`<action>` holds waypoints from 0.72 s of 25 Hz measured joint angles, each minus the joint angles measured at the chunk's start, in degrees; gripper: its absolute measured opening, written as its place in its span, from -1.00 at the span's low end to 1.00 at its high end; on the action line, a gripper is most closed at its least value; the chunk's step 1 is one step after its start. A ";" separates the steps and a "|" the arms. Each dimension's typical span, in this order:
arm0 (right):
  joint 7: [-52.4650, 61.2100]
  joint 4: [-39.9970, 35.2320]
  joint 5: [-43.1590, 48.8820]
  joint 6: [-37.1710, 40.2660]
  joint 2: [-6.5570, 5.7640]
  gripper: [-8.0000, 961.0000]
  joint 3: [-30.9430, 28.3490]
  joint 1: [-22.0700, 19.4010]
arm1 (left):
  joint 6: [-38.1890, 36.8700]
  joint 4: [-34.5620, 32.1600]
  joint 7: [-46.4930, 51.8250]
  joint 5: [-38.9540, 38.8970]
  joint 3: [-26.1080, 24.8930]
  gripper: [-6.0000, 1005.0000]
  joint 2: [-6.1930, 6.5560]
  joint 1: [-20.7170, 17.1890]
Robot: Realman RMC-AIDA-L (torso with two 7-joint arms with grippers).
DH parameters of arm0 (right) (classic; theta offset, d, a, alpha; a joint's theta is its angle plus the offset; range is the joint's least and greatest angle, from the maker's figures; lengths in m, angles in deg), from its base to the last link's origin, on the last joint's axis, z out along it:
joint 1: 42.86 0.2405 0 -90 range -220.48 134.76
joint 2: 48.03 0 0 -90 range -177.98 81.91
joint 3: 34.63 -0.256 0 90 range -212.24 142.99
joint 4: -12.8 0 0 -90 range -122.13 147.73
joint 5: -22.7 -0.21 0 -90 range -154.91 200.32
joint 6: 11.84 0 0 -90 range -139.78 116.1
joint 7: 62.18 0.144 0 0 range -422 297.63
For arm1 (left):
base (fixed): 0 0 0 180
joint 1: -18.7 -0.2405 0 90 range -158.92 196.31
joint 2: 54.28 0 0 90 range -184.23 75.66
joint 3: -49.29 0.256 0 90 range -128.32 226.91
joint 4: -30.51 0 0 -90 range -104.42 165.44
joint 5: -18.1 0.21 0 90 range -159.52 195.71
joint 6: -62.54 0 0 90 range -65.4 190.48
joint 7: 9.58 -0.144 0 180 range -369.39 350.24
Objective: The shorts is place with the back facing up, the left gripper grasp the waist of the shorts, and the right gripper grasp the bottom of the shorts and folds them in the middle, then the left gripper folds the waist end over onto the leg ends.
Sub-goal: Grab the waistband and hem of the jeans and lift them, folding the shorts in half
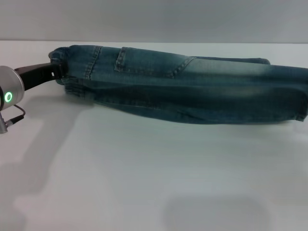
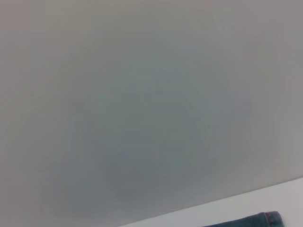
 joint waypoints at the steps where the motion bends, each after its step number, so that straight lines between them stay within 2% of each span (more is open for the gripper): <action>1: -0.15 0.42 -0.09 -0.21 0.00 -0.88 -0.28 0.21 | -0.07 -0.06 -0.05 -0.09 0.00 -0.59 0.00 0.05; 11: -2.09 4.74 -0.65 -2.05 -0.07 -0.86 -2.78 2.76 | -0.94 -1.31 -0.36 -0.82 0.16 -0.59 0.01 0.56; 18: -3.03 9.79 -0.85 -3.84 -0.06 -0.84 -6.46 7.09 | -4.69 -4.49 -0.70 -1.34 1.23 -0.59 0.03 2.58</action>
